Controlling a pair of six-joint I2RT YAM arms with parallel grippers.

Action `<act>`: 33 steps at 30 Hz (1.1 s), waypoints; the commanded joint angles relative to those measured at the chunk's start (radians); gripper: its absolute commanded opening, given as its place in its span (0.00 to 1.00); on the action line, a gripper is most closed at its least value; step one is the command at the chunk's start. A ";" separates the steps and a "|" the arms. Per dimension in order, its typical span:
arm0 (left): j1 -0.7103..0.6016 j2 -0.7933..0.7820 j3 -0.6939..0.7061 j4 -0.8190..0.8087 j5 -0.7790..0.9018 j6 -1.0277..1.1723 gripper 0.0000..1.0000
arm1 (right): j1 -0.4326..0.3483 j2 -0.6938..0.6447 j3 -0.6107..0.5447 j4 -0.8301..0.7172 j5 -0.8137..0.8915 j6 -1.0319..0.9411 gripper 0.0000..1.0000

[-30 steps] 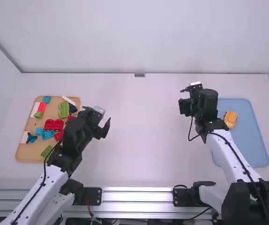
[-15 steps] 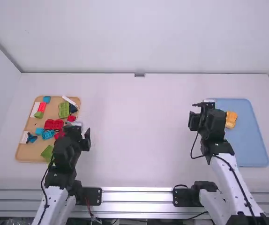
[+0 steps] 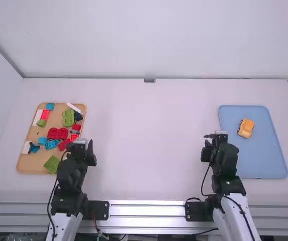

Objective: Assemble lego blocks to make yellow taxi

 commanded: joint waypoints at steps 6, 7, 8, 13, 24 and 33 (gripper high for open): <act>0.003 -0.122 -0.008 -0.006 0.002 -0.006 0.14 | 0.002 -0.160 -0.162 0.003 -0.001 0.004 0.11; 0.003 -0.136 -0.008 -0.006 0.002 -0.006 0.12 | 0.002 -0.181 -0.171 0.003 -0.001 0.004 0.09; 0.003 -0.141 -0.008 -0.006 0.002 -0.006 0.12 | 0.002 -0.192 -0.171 0.003 -0.001 0.004 0.08; 0.003 -0.141 -0.008 -0.006 0.002 -0.006 0.05 | 0.002 -0.289 -0.171 0.003 -0.001 0.004 0.00; 0.003 -0.141 -0.008 -0.006 0.002 -0.006 0.00 | 0.002 -0.450 -0.171 0.003 -0.001 0.004 0.00; 0.003 -0.141 -0.008 -0.006 0.002 -0.006 0.00 | 0.002 -0.556 -0.171 0.003 -0.001 0.004 0.00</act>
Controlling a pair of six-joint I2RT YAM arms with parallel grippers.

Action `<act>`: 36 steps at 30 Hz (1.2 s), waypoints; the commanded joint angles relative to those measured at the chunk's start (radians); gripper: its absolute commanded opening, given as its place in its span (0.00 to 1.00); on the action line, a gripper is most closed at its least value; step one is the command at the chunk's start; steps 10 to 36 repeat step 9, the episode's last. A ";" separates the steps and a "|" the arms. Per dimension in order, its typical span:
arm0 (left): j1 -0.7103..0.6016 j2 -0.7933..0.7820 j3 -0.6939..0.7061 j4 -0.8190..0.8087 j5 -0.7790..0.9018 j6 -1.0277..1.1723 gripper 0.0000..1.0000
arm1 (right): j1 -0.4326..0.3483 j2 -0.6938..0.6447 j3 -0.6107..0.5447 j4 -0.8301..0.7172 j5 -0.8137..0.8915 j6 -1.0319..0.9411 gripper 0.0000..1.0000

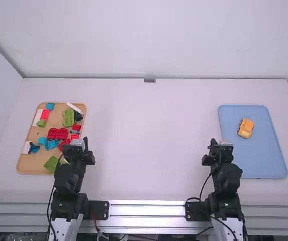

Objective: Assemble lego blocks to make yellow taxi

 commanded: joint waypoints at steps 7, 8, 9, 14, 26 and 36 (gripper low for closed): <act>0.003 -0.008 -0.008 -0.006 0.002 -0.006 0.00 | 0.002 -0.082 -0.010 -0.007 0.001 0.002 0.00; 0.003 -0.008 -0.008 -0.006 0.002 -0.006 0.00 | 0.002 -0.092 -0.010 -0.007 0.001 0.002 0.00; 0.003 -0.008 -0.008 -0.006 0.002 -0.006 0.00 | 0.002 -0.094 -0.010 -0.007 0.001 0.002 0.00; 0.003 -0.008 -0.008 -0.006 0.002 -0.006 0.00 | 0.002 -0.094 -0.010 -0.007 0.001 0.002 0.00; 0.003 -0.008 -0.008 -0.006 0.002 -0.006 0.00 | 0.002 -0.094 -0.010 -0.007 0.001 0.002 0.00; 0.003 -0.008 -0.008 -0.006 0.002 -0.006 0.00 | 0.002 -0.094 -0.010 -0.007 0.001 0.002 0.00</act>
